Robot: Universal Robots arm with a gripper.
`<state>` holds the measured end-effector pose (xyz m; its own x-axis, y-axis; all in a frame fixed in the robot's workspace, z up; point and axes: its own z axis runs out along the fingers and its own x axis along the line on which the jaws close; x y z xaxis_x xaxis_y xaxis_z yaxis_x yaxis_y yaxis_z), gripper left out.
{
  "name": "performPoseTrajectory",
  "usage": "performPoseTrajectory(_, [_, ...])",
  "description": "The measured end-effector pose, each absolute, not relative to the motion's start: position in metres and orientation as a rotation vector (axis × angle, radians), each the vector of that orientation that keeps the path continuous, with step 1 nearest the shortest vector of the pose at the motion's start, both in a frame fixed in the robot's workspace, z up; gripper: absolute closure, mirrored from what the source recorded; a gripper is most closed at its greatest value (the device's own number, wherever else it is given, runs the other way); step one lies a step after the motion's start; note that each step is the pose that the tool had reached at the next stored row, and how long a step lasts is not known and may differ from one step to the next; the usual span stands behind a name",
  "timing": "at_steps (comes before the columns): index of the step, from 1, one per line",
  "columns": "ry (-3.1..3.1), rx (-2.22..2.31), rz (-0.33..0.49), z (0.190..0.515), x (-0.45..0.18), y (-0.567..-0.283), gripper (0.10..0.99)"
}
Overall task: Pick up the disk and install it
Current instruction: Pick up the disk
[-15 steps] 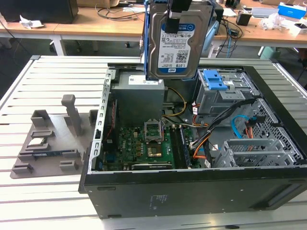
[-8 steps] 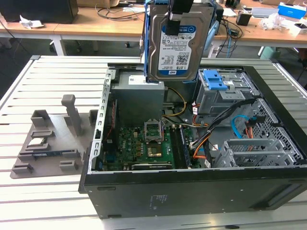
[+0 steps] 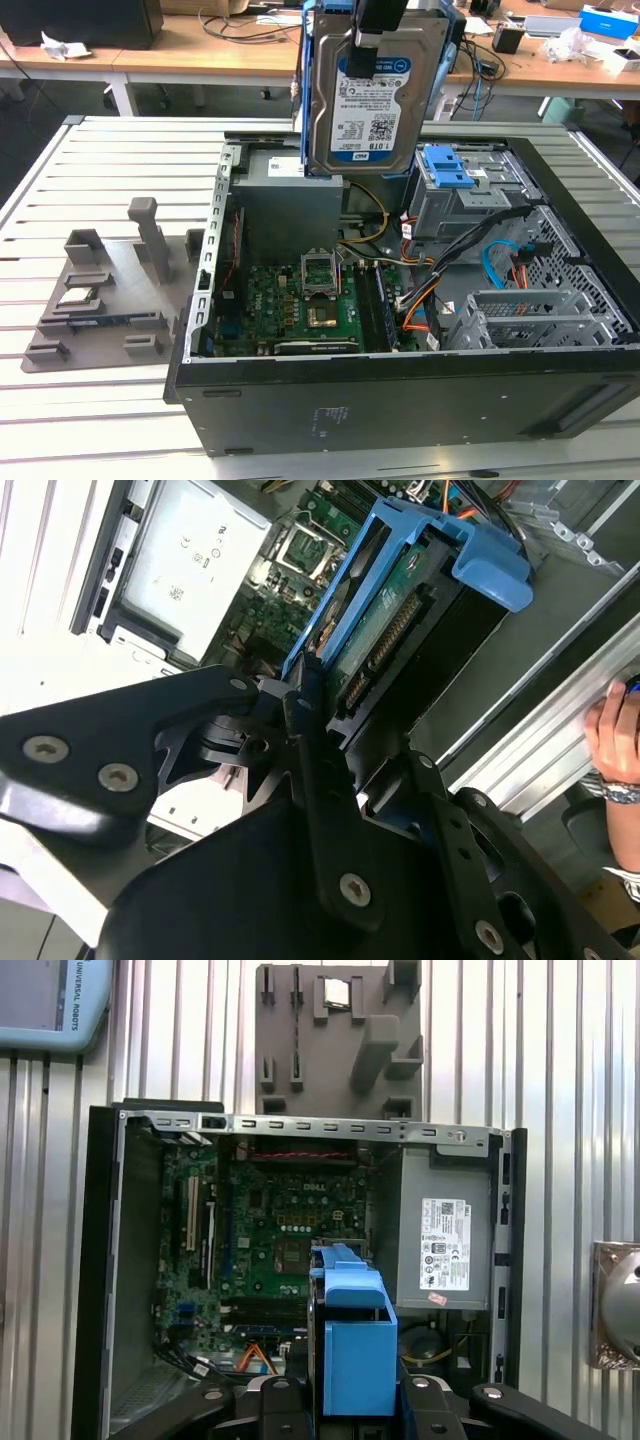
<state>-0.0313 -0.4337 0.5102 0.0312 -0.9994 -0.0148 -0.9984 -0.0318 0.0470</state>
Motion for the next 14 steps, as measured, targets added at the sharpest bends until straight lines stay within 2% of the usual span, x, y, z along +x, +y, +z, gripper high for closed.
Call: performPoseTrajectory(14, [-2.169,2.239,-0.068,0.51,-0.031,-0.451,0.722])
